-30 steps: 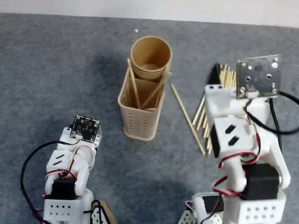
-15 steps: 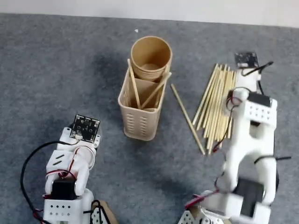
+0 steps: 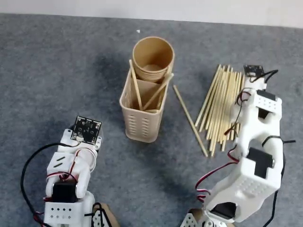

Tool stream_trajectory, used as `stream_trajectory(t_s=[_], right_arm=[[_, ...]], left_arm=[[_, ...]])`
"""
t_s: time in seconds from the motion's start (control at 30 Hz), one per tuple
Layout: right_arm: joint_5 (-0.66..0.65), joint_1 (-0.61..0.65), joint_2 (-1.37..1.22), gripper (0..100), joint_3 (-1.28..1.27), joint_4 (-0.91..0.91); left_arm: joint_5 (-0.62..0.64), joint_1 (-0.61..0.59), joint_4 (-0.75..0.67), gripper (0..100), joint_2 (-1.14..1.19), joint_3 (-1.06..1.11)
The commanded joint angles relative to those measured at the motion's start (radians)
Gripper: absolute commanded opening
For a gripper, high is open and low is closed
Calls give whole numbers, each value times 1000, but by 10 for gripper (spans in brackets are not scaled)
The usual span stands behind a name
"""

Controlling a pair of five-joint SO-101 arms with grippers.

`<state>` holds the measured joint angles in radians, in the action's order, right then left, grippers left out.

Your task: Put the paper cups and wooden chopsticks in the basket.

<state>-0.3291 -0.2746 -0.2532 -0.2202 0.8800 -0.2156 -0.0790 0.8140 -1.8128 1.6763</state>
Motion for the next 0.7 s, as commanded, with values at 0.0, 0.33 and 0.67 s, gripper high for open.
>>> stream_trajectory(t_s=[0.0, 0.33, 0.67], right_arm=[[-11, -10, -2, 187, 35, -51], [-9, 19, -85, 187, 39, -59], [-9, 18, -157, 19, 42, -56]], left_arm=[[-11, 15, -17, 159, -2, 18], [-11, 15, -17, 159, -2, 18], [-11, 15, -17, 159, -2, 18]])
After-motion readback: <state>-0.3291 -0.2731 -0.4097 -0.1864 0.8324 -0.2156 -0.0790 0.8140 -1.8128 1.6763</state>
